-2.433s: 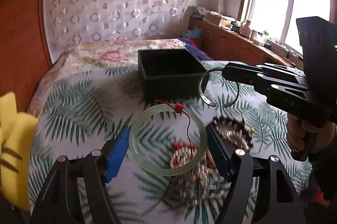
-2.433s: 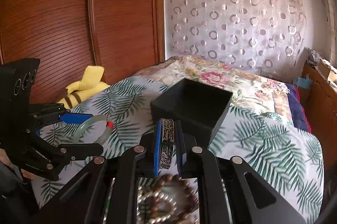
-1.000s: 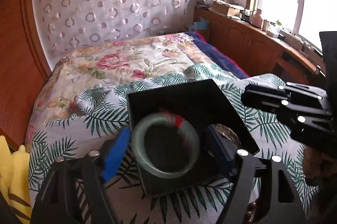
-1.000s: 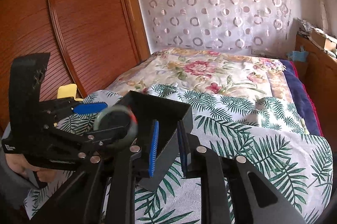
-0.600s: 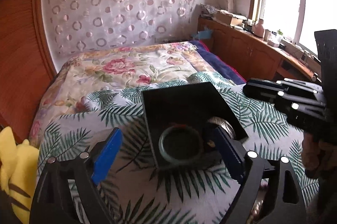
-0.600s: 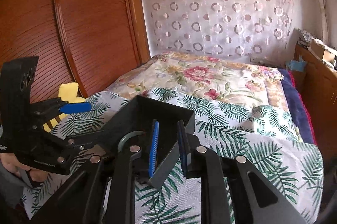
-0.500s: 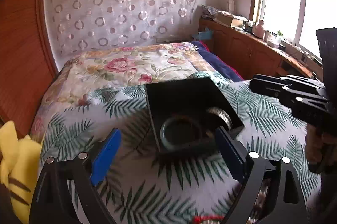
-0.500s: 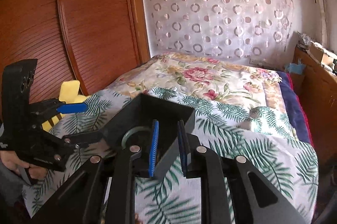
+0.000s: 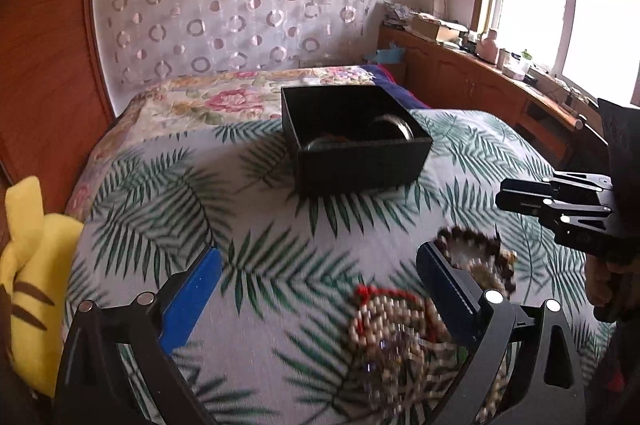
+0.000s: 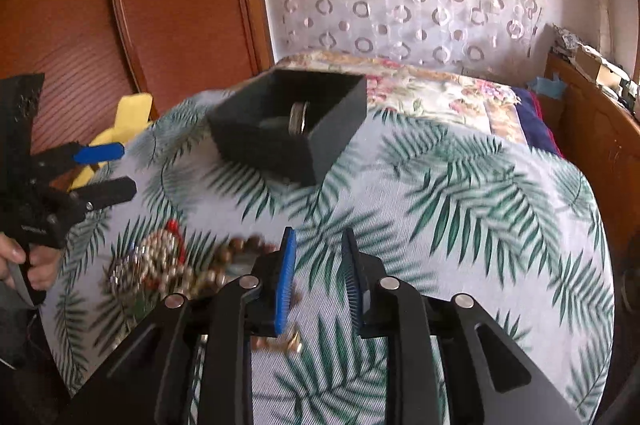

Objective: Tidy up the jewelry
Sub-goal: 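Grasp the brown wooden bead bracelet with the right tool while the left tool reaches toward the pearls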

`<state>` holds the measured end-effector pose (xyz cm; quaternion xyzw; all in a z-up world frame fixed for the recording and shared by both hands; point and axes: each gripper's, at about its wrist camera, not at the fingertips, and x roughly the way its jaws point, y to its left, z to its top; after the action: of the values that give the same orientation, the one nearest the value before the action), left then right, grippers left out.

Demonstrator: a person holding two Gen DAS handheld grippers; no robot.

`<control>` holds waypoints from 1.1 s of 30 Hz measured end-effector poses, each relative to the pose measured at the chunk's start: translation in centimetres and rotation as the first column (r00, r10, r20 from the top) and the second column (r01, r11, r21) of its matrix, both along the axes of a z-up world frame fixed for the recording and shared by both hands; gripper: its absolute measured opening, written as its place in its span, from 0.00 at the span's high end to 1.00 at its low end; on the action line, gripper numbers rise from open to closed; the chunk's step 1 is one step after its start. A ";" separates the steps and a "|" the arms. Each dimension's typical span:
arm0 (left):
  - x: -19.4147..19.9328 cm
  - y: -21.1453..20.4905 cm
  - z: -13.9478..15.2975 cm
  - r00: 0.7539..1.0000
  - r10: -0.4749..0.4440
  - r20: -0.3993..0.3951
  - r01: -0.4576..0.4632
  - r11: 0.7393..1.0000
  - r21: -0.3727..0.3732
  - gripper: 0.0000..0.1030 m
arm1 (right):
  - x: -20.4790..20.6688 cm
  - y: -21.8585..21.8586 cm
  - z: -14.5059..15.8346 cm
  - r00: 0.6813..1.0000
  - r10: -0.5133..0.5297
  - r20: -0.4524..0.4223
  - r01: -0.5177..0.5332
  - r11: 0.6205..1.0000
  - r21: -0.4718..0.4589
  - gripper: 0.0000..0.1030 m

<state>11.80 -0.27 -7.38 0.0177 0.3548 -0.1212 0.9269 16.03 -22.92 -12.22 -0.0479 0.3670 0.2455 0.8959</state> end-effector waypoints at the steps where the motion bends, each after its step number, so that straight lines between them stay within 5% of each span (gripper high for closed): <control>1: -0.3 0.3 -0.3 1.000 0.000 -0.002 0.000 1.000 -0.001 0.09 | -0.3 0.2 -0.1 1.000 0.002 -0.007 -0.002 1.000 -0.001 0.75; 13: -3.3 1.5 -1.2 1.000 0.017 -0.014 -0.017 1.000 -0.008 0.09 | -0.2 2.3 -2.2 0.995 0.010 -0.096 -0.017 0.998 -0.068 0.74; 21: -4.1 1.7 -1.0 1.000 0.020 -0.004 -0.020 1.000 -0.022 0.09 | -0.4 3.8 -2.6 0.996 0.043 -0.074 -0.051 0.993 -0.111 0.79; 33: -4.9 1.4 -0.9 1.000 0.016 0.007 -0.016 1.000 -0.027 0.09 | -3.0 2.8 4.0 0.991 0.066 0.114 -0.062 0.997 -0.041 0.80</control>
<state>6.94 1.09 -8.32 0.0027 0.3500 -0.1185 0.9292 13.01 -20.17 -8.20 -0.0905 0.3176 0.2642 0.9062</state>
